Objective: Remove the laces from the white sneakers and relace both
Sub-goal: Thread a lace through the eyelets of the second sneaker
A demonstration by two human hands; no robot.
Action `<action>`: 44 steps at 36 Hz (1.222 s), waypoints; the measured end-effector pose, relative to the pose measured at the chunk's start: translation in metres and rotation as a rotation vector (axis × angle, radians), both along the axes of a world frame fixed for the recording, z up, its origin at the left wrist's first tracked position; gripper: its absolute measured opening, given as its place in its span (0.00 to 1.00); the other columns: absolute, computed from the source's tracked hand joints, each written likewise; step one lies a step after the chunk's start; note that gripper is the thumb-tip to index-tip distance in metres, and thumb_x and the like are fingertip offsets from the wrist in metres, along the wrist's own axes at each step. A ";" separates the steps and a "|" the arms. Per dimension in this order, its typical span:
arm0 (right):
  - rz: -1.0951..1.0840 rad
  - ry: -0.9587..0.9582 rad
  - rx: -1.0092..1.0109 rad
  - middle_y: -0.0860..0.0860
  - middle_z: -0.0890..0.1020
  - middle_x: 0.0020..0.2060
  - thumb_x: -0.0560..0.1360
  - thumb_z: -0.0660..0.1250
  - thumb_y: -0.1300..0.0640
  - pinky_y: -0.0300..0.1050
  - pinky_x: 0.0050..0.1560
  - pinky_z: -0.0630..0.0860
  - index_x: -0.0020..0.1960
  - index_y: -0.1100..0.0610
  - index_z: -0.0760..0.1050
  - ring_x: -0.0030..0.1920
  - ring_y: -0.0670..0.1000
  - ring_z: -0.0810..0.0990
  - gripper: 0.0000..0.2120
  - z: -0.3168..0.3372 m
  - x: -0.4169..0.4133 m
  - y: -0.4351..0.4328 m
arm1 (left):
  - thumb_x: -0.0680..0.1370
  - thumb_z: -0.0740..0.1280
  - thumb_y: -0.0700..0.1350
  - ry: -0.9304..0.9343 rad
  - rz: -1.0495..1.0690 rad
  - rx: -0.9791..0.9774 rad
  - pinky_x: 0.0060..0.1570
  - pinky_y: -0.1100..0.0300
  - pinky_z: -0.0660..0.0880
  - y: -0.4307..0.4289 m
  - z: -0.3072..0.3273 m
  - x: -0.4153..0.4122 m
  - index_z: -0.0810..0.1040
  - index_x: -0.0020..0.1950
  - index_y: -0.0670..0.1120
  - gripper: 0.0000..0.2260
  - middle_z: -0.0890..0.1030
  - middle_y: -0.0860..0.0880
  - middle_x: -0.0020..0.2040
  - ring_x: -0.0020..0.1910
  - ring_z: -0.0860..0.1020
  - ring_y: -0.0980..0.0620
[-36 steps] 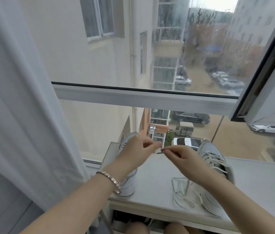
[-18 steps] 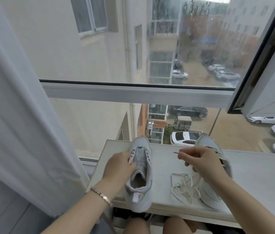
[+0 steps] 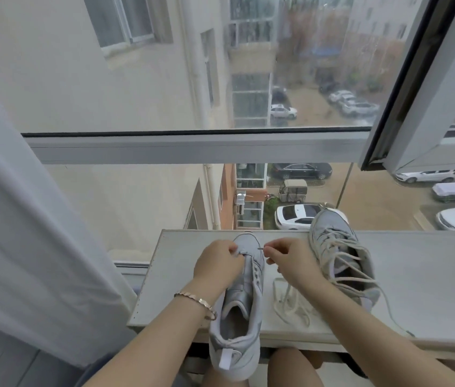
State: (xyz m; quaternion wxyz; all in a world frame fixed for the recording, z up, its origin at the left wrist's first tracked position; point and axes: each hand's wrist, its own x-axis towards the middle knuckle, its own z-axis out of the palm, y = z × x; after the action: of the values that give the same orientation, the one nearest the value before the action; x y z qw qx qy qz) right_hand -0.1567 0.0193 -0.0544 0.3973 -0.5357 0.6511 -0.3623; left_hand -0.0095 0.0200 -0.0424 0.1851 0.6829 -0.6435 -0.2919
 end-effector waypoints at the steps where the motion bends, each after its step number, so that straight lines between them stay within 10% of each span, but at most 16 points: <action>1: 0.006 0.017 -0.010 0.49 0.81 0.33 0.75 0.66 0.61 0.38 0.36 0.73 0.45 0.59 0.81 0.34 0.44 0.78 0.05 -0.001 0.004 -0.003 | 0.75 0.63 0.42 -0.003 0.006 0.001 0.49 0.59 0.71 -0.003 -0.001 -0.001 0.78 0.49 0.53 0.08 0.77 0.46 0.46 0.47 0.74 0.47; 23: 0.141 0.391 -0.043 0.56 0.83 0.47 0.77 0.63 0.60 0.41 0.47 0.72 0.50 0.62 0.81 0.48 0.54 0.79 0.09 -0.010 0.021 -0.017 | 0.75 0.68 0.48 0.004 0.126 -0.152 0.38 0.65 0.69 -0.007 -0.016 -0.003 0.84 0.43 0.51 0.06 0.83 0.54 0.45 0.46 0.79 0.52; 33: 0.025 0.173 0.023 0.47 0.74 0.28 0.76 0.63 0.63 0.38 0.29 0.63 0.42 0.63 0.80 0.31 0.47 0.71 0.09 -0.020 0.030 -0.021 | 0.76 0.68 0.48 0.008 0.156 -0.147 0.38 0.63 0.70 -0.006 -0.017 -0.003 0.84 0.44 0.51 0.06 0.83 0.53 0.46 0.46 0.79 0.51; 44: 0.018 0.030 0.042 0.45 0.79 0.29 0.70 0.72 0.58 0.29 0.31 0.67 0.42 0.58 0.84 0.30 0.40 0.74 0.04 -0.022 0.023 -0.021 | 0.76 0.67 0.50 -0.051 0.205 -0.105 0.32 0.64 0.66 -0.008 -0.019 -0.006 0.83 0.43 0.50 0.07 0.83 0.51 0.43 0.42 0.79 0.49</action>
State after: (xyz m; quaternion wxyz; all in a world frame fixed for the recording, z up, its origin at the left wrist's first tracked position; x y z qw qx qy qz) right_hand -0.1341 -0.0020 -0.0764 0.4019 -0.5383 0.6597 -0.3370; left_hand -0.0151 0.0123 -0.0610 0.2332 0.7417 -0.5892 -0.2197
